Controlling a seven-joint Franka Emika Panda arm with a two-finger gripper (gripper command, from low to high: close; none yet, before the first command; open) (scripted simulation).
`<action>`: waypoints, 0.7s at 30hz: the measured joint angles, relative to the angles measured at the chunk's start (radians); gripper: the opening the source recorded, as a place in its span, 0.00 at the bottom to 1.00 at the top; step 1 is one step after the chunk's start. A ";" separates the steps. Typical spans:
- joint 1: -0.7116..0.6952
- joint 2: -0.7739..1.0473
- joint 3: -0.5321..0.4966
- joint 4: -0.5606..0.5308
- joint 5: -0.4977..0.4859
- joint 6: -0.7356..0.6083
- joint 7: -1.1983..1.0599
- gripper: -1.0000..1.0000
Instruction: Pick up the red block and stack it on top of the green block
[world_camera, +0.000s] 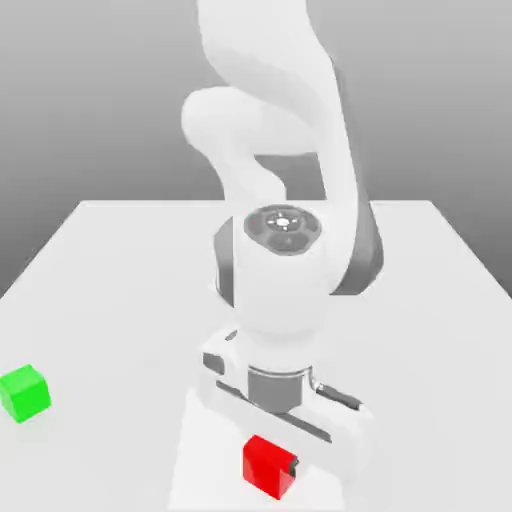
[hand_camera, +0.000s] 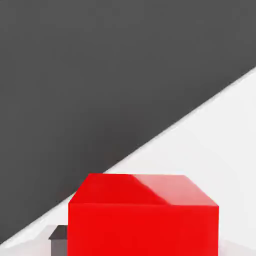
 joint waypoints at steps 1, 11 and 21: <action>-0.024 -0.016 -0.014 -0.003 0.008 -0.014 -0.023 0.00; -0.339 -0.105 -0.248 -0.029 0.082 -0.078 -0.315 0.00; -0.511 0.022 -0.304 -0.031 0.176 0.056 -0.488 1.00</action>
